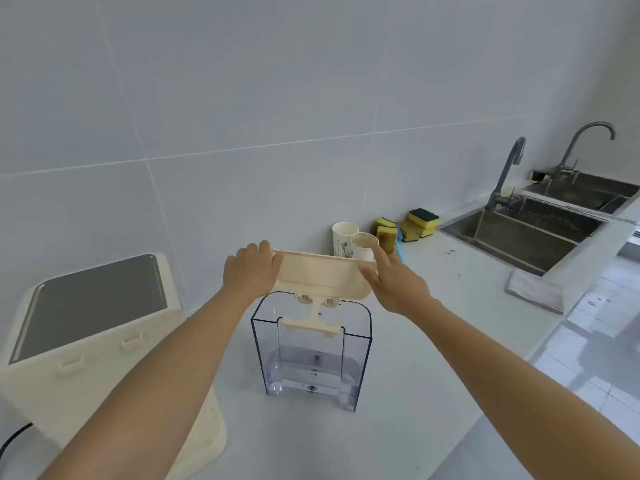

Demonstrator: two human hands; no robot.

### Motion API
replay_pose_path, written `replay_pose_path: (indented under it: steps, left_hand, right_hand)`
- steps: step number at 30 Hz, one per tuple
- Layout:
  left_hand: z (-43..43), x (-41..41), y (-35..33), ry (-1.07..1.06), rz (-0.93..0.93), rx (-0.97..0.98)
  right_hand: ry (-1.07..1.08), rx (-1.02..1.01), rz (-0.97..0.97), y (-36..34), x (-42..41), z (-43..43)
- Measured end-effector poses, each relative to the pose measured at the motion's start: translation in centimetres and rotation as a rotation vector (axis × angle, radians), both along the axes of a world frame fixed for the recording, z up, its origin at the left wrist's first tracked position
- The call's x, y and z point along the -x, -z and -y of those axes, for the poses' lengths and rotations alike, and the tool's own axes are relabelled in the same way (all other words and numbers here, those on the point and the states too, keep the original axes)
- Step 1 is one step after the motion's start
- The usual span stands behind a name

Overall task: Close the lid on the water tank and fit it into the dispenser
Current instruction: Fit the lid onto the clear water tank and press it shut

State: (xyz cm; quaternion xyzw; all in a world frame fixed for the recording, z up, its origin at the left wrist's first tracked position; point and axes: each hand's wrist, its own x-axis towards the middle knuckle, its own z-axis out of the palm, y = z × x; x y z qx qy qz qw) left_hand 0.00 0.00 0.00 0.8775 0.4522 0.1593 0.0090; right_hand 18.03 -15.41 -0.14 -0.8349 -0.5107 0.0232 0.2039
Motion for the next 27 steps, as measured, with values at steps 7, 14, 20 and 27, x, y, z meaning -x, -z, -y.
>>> replay_pose_path:
  steps: [7, 14, 20, 27]
  left_hand:
    - [-1.4, -1.5, 0.3, -0.017, 0.124, 0.272]
    - [-1.9, -2.3, 0.2, -0.002, 0.21, 0.353]
    - [-1.3, -1.7, -0.2, -0.006, 0.31, 0.36]
    - [0.2, 0.6, 0.3, -0.057, 0.457, 0.356]
  right_hand:
    - [0.085, -0.02, -0.246, 0.8, -0.7, -1.9]
    - [0.106, -0.071, -0.232, 1.6, -1.2, -2.5]
    - [0.05, -0.135, -0.199, 1.5, -0.7, -1.8]
    - [-0.092, -0.139, 0.002, 1.2, 0.5, 0.8]
